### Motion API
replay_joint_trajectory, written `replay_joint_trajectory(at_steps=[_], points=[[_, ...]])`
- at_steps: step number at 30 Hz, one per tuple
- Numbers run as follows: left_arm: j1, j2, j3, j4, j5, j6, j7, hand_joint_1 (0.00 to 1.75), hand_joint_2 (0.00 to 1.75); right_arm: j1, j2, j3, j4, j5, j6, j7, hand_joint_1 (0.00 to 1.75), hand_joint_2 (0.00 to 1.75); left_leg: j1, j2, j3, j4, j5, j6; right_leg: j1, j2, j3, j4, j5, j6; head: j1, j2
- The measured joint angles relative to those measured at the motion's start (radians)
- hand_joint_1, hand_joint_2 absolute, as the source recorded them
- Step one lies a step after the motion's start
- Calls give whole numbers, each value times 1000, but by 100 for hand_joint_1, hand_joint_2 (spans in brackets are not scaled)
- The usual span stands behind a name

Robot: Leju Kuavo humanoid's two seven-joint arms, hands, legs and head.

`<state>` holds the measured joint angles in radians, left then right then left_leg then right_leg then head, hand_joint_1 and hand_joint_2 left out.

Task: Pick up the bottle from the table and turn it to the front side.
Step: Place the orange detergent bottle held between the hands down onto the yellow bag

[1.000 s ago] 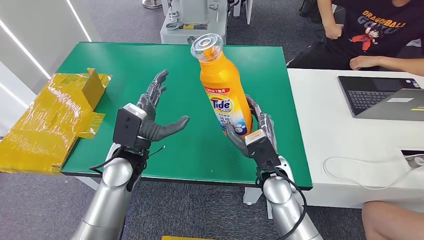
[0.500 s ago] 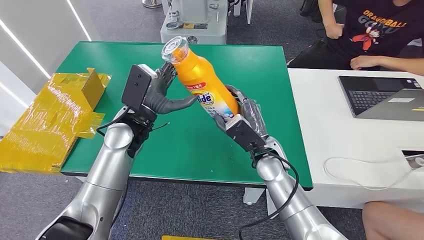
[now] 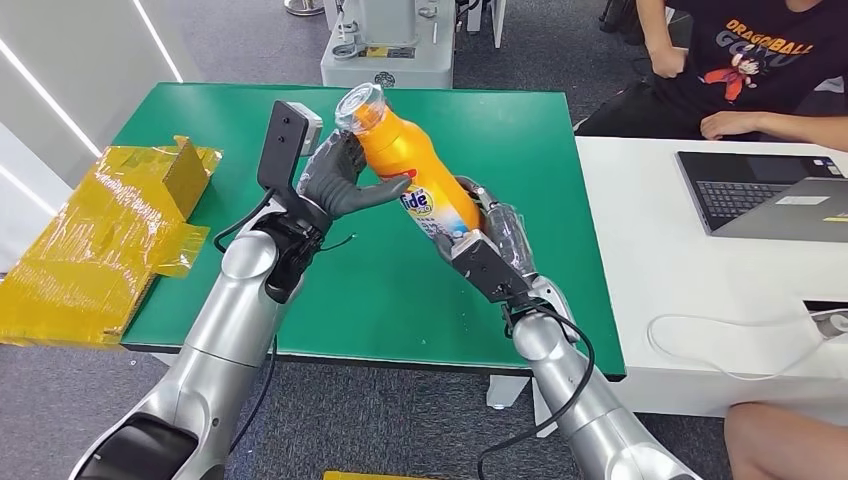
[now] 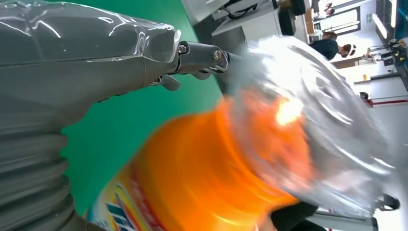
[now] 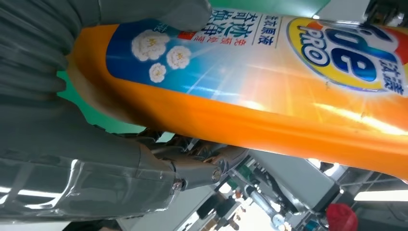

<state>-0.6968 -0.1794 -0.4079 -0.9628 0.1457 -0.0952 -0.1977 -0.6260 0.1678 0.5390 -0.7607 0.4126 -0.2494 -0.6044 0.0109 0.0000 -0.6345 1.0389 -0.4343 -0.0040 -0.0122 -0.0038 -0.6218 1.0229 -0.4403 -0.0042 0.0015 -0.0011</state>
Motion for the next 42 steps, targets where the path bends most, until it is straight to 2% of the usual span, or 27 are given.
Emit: replay_joint_trajectory(at_steps=[13,17,25,38,42], points=[[-16,-51,-34,27,100,61,16,0,175,-17,-2,2,60,3,-22,-12,175,175,0,0,0,0,0,0,0,0,0,0,0,0,0,0],[-16,-62,-59,32,119,83,18,172,175,-22,-2,2,78,1,-34,-20,175,175,0,0,0,0,0,0,0,0,0,0,0,0,0,0],[-21,-63,-100,64,142,118,0,175,175,-22,-5,-7,104,4,-54,-23,175,175,0,0,0,0,0,0,0,0,0,0,0,0,0,0],[-39,-63,-111,99,157,146,-10,175,175,-23,-5,-12,123,4,-56,-31,175,175,0,0,0,0,0,0,0,0,0,0,0,0,0,0],[-40,-62,-116,116,170,168,-28,175,175,-28,-6,-15,134,6,-77,-26,0,175,0,0,0,0,0,0,0,0,0,0,0,0,0,0]])
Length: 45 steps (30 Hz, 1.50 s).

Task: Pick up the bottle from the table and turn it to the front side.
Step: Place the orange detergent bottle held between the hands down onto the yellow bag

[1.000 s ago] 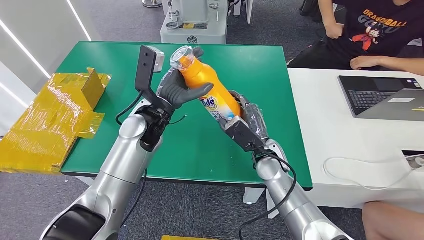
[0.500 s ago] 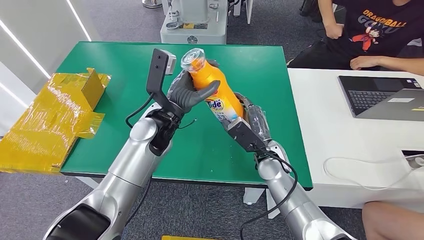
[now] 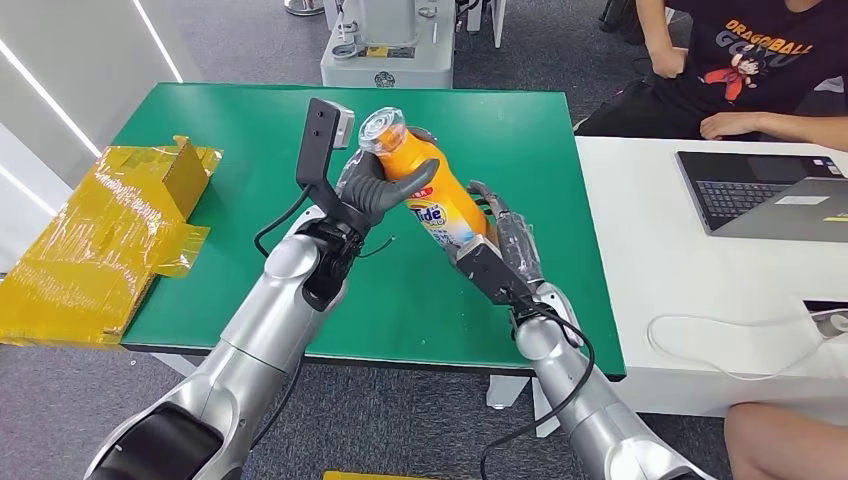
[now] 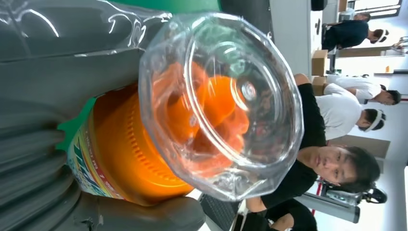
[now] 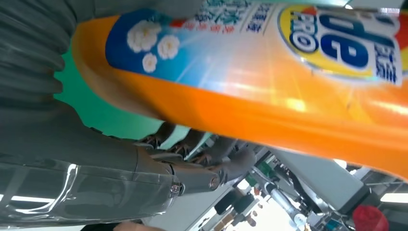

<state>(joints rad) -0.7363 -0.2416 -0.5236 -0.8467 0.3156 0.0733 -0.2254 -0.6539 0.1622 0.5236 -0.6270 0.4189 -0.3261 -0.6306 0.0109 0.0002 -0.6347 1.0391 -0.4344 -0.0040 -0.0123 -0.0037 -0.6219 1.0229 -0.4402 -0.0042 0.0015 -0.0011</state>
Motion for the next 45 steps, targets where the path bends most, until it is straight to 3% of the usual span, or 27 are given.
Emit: replay_joint_trajectory(at_steps=[32,37,45], points=[[22,66,4,-28,-26,114,-62,175,175,33,-4,-25,-144,-43,-80,-13,0,175,0,0,0,0,0,0,0,0,0,0,0,0,0,0],[27,102,41,-104,-99,201,-82,175,175,116,-10,-27,-314,-119,-86,-11,0,175,0,0,0,-1,0,0,0,0,0,0,0,0,0,0],[32,221,166,-260,-304,297,-91,175,175,344,-34,17,-674,-170,-103,-1,0,175,0,0,0,-3,-1,-1,1,0,-1,0,-2,-1,0,0]])
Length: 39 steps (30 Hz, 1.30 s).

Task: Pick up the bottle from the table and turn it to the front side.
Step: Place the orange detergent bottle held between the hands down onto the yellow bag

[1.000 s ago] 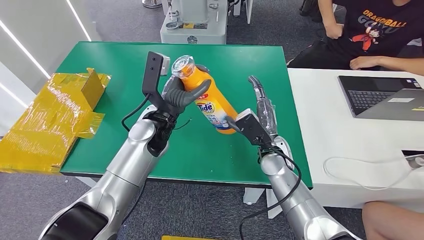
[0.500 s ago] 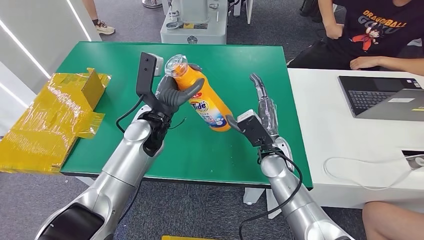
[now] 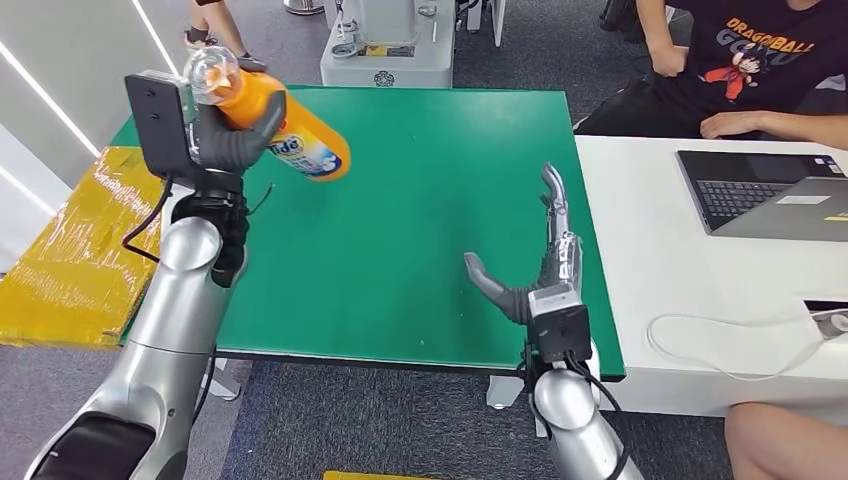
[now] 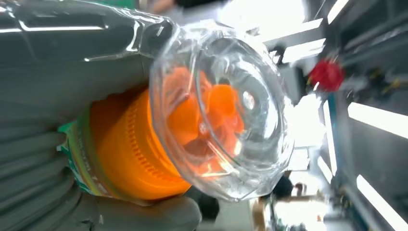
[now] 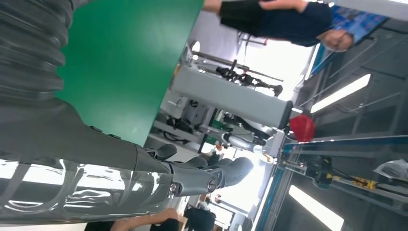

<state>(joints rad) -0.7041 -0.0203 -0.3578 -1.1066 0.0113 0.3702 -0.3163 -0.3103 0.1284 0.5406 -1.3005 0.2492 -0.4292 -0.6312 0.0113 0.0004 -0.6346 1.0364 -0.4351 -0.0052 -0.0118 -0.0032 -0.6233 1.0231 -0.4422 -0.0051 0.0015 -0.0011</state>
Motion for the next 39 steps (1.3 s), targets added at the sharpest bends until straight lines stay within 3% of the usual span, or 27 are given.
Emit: replay_joint_trajectory(at_steps=[8,12,17,26,34,39], points=[[-50,86,39,-5,-244,18,35,175,175,131,-1,37,-173,-45,4,12,0,175,0,0,0,0,0,0,0,0,0,0,0,0,0,0],[-90,126,34,45,-423,32,71,175,175,171,-1,40,-225,-52,4,10,0,175,0,1,0,0,0,0,0,1,0,0,0,0,0,0],[-134,161,16,116,-523,9,120,175,175,197,-1,40,-269,-63,17,8,0,175,0,1,0,0,0,0,0,1,0,0,0,0,0,0],[-240,185,-117,320,-876,-2,250,175,175,232,-1,38,-311,-68,21,-2,0,175,0,1,0,1,0,0,0,1,0,0,0,0,0,0],[-279,189,-208,450,-1057,-5,297,175,175,260,-1,36,-349,-63,11,-1,0,175,0,1,0,0,0,0,0,1,0,0,0,0,0,0],[-282,203,-240,499,-1113,-15,282,175,175,268,-1,35,-361,-70,4,0,0,175,0,1,0,0,0,0,0,1,0,0,0,0,0,0]])
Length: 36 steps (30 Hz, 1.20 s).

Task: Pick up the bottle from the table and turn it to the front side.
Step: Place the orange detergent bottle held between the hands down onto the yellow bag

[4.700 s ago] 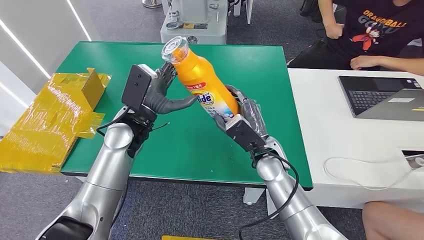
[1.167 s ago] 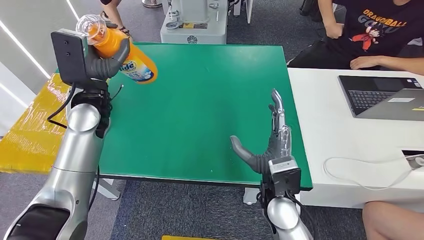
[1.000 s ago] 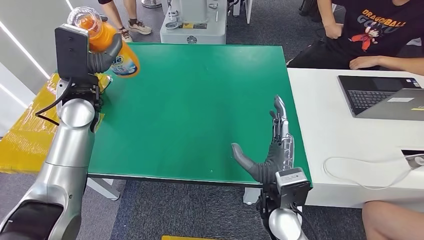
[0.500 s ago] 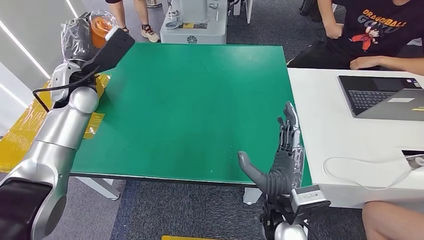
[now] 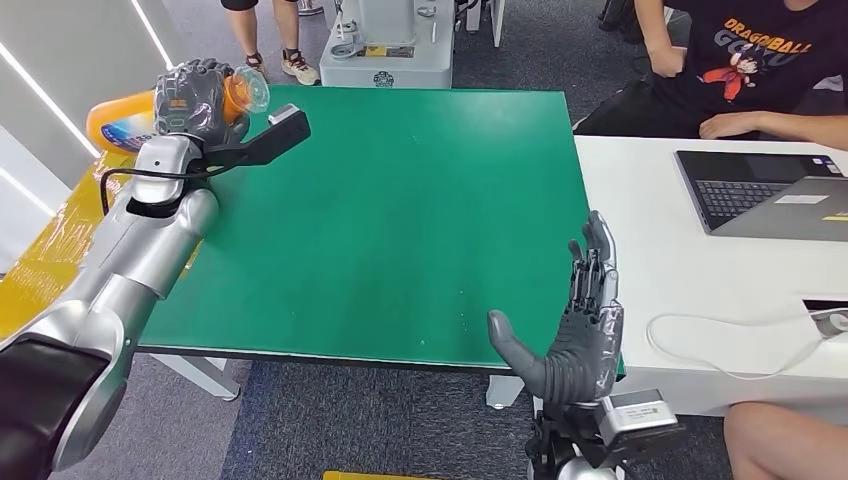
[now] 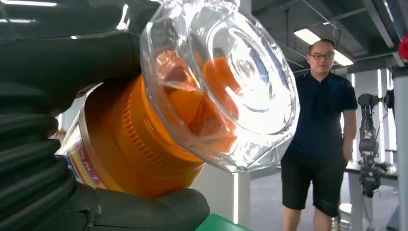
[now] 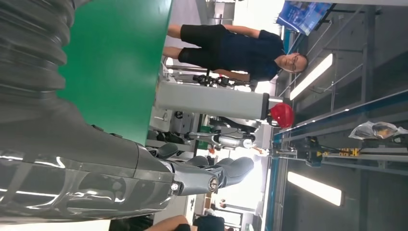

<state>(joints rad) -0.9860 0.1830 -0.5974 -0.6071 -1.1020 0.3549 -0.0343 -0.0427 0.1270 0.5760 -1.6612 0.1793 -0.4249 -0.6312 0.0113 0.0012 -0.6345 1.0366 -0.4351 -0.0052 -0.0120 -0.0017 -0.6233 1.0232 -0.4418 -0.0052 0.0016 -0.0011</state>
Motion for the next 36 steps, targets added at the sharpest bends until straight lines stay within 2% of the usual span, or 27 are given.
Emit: replay_joint_trajectory(at_steps=[13,23,36], points=[[66,22,-10,118,-42,28,-11,175,175,1,0,-1,-31,-2,27,21,0,175,0,0,0,0,0,0,0,0,0,0,0,0,0,0],[124,47,-9,157,-89,34,21,175,175,-2,1,-3,-42,10,63,39,0,175,0,0,0,0,0,0,0,0,0,0,0,0,0,0],[160,92,13,192,-128,32,-17,175,175,-6,2,-11,-46,17,101,44,0,175,0,0,0,0,0,0,0,0,0,0,0,0,0,0]])
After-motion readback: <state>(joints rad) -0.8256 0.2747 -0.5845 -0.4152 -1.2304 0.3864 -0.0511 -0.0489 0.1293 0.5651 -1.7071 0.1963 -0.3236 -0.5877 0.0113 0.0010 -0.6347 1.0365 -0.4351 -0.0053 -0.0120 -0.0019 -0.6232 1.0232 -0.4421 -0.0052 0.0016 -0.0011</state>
